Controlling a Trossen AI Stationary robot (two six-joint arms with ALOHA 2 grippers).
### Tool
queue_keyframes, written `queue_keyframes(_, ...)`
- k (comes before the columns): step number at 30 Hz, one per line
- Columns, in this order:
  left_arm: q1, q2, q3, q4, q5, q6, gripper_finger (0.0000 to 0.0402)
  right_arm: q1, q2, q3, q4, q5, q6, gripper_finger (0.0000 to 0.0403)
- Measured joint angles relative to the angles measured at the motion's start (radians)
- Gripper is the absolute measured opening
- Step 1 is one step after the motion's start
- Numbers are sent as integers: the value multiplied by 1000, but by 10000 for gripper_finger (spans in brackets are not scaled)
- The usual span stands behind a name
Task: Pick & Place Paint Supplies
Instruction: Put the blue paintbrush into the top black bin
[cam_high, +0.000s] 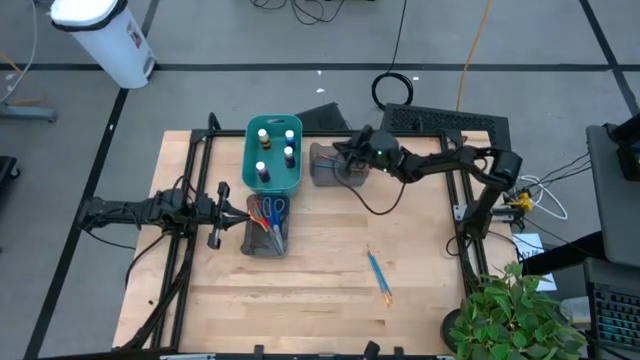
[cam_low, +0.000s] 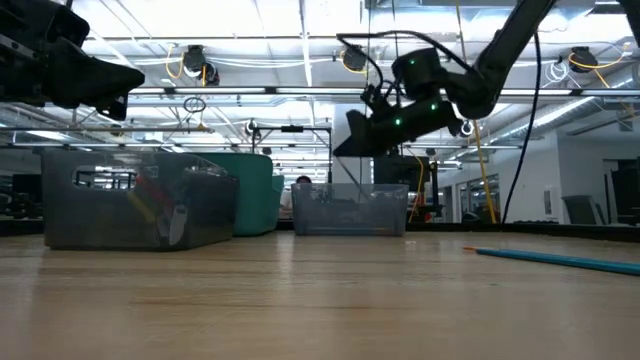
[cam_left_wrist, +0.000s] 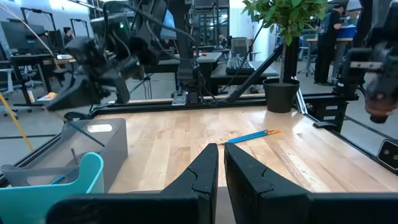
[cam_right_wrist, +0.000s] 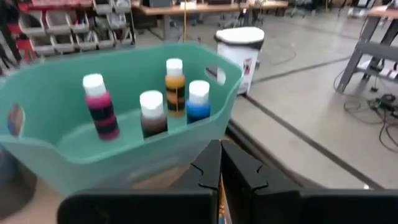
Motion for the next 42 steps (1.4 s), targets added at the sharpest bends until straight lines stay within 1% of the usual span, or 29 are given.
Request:
queue_keyframes(7, 0, 0, 0, 0, 0, 0, 33, 0, 56, 0, -2, 0, -2, 0)
queue_keyframes(12, 0, 0, 0, 0, 0, 0, 33, 0, 60, 0, 1, 0, 4, 7)
queue_keyframes(15, 0, 0, 0, 0, 0, 0, 33, 3, 50, 0, -7, 0, 4, 33)
queue_keyframes(19, 0, 0, 0, 0, 0, 0, 33, 16, 47, 0, -4, 0, 5, 83)
queue_keyframes(24, 0, 0, 0, 0, 0, 0, 33, 42, 1, -1, -27, 1, 24, 138)
queue_keyframes(27, 0, 0, 0, 0, 0, 0, 33, 75, -75, -1, -91, 1, 5, 161)
queue_keyframes(30, 0, 0, 0, 0, 0, 0, 33, 128, -183, -1, -219, 2, -8, 176)
queue_keyframes(32, 0, 0, 0, 0, 0, 0, 33, 181, -255, 0, -306, 6, -8, 184)
queue_keyframes(35, 0, 0, 0, 0, 0, 0, 33, 282, -358, 0, -481, 15, -5, 189)
queue_keyframes(38, 0, 0, 0, 0, 0, 0, 33, 408, -427, 0, -664, 92, 21, 188)
queue_keyframes(42, 0, 0, 0, 0, 0, 0, 33, 578, -461, 0, -865, 244, 112, 178)
